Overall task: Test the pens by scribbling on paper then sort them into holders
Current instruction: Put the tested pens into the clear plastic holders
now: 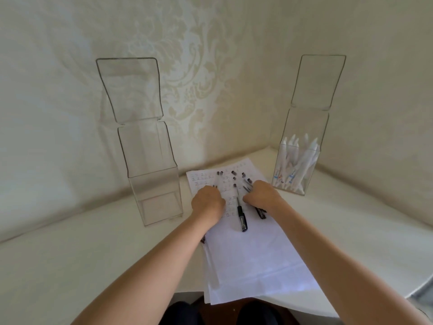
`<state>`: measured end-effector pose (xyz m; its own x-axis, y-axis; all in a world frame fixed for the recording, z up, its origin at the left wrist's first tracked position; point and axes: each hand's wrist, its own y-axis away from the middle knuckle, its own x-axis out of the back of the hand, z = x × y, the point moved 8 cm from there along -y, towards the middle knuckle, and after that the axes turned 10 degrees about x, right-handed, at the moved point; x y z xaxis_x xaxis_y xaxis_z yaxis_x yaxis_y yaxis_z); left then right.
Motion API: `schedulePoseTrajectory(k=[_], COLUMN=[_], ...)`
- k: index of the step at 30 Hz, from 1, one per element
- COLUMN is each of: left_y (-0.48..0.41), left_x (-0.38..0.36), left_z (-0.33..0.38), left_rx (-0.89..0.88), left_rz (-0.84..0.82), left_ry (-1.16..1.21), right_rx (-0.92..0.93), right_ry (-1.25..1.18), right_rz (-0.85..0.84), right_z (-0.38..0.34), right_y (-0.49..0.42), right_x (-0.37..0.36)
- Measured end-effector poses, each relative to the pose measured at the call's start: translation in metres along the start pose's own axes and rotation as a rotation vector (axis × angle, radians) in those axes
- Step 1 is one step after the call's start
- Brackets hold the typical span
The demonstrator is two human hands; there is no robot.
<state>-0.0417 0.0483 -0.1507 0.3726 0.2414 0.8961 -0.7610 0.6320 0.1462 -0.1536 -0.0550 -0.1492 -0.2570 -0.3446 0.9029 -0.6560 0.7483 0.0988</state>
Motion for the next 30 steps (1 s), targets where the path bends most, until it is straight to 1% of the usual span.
schedulePoseTrajectory(k=[2,4,6,8,10,12,15,17,20,22,24,30], left_y=[0.000,0.000,0.005,0.015,0.029,0.044,0.062,0.073,0.082,0.080,0.069,0.046], left_x=[0.001,0.003,0.009,0.025,0.054,0.088,0.144,0.184,0.229,0.243,0.245,0.206], left_z=[-0.003,-0.005,-0.003,0.004,0.012,0.021,0.022,0.015,-0.005,-0.021,-0.035,-0.062], left_rx=[0.025,0.037,-0.016,-0.116,-0.218,-0.297,-0.371,-0.415,-0.399,-0.379,-0.352,-0.180], left_rz=[-0.016,-0.047,-0.067,-0.053,0.017,0.115,0.282,0.457,0.742,0.845,0.880,0.815], left_ry=[0.059,0.127,0.213,0.333,0.413,0.428,0.502,0.554,0.550,0.548,0.536,0.316], right_rx=[0.022,0.022,0.016,0.049,0.130,0.207,0.325,0.388,0.444,0.462,0.461,0.456], right_ry=[0.034,-0.002,-0.089,-0.203,-0.357,-0.523,-0.743,-0.809,-0.841,-0.854,-0.868,-0.899], right_rz=[0.015,0.048,0.128,0.252,0.357,0.416,0.439,0.449,0.440,0.427,0.412,0.409], right_z=[-0.001,0.000,0.000,-0.007,-0.026,-0.046,-0.082,-0.102,-0.123,-0.130,-0.131,-0.126], right_y=[0.003,0.005,0.007,0.011,0.018,0.024,0.036,0.041,0.044,0.044,0.042,0.038], right_x=[0.003,0.007,0.015,0.031,0.050,0.070,0.093,0.103,0.107,0.103,0.098,0.086])
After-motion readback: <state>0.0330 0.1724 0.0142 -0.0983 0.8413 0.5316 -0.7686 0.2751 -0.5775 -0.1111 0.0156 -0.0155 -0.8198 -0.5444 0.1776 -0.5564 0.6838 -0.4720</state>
